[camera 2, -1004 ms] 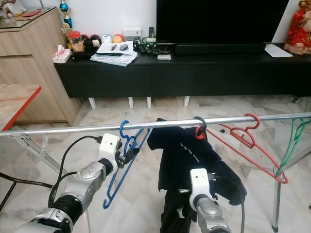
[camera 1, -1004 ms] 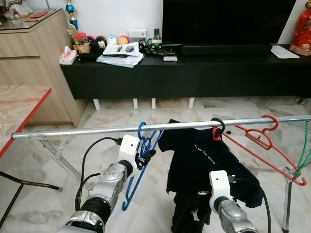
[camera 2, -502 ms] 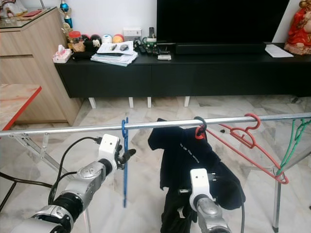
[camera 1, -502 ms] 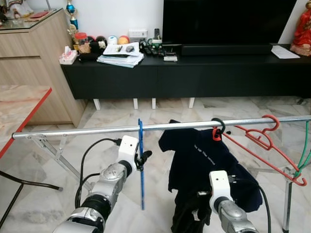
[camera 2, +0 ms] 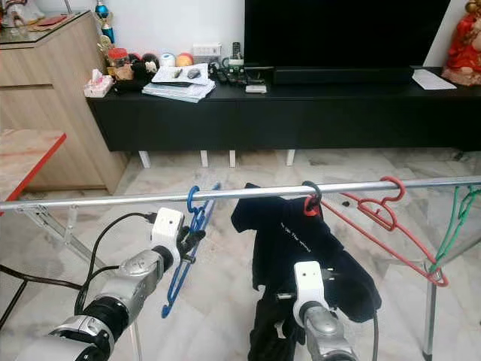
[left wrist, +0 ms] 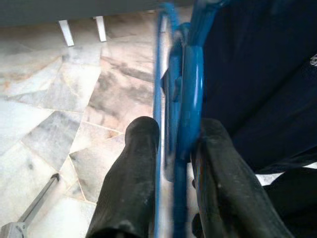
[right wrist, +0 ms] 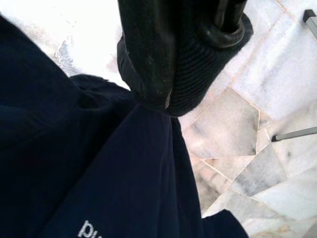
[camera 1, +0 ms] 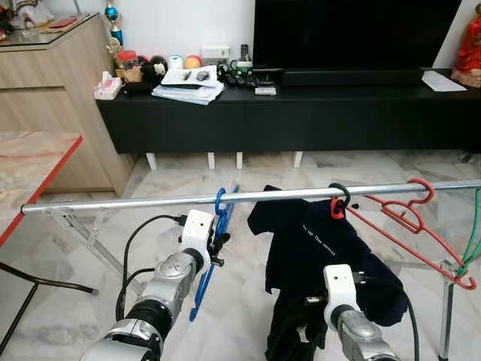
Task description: Hang hanger
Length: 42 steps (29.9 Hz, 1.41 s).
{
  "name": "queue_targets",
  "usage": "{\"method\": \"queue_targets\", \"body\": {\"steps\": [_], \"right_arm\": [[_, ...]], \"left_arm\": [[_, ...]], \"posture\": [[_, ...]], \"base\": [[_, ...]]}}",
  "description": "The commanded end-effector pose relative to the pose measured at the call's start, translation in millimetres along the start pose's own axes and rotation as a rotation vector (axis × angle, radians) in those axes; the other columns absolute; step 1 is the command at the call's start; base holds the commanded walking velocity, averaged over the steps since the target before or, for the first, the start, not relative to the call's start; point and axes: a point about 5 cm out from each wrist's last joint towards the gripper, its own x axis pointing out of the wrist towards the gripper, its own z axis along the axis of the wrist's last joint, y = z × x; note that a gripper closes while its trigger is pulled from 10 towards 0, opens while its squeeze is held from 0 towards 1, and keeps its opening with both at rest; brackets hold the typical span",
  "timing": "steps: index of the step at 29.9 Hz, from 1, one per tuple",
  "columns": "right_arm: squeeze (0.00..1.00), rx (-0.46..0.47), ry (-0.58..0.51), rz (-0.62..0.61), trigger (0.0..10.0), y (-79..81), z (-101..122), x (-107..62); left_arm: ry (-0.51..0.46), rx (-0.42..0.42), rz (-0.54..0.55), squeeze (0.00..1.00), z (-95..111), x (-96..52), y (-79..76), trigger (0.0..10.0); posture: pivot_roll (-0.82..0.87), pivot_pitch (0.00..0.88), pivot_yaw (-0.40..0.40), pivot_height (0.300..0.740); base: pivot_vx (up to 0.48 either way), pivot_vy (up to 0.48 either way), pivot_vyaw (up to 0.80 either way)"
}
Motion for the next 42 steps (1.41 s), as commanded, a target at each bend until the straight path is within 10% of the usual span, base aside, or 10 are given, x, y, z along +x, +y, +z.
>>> {"method": "queue_targets", "body": {"steps": [1,16,42], "right_arm": [[0.00,0.000,-0.019,0.002,10.0,0.9,7.8,1.7],[0.00,0.001,-0.019,0.002,10.0,0.8,8.0,1.7],[0.00,-0.005,-0.016,-0.004,10.0,-0.8,8.6,1.8]], "left_arm": [[0.013,0.011,0.011,0.00,1.2,0.6,2.9,0.0],[-0.003,0.022,0.035,0.00,2.3,0.1,5.1,0.0],[-0.009,0.045,0.385,0.00,-11.9,-31.7,70.7,0.0]], "posture": [[0.06,0.019,0.031,0.740],[0.06,0.019,0.031,0.740],[0.06,0.018,0.020,0.740]], "base": [[0.000,0.000,0.00],[0.000,0.000,0.00],[0.000,0.000,0.00]]}}
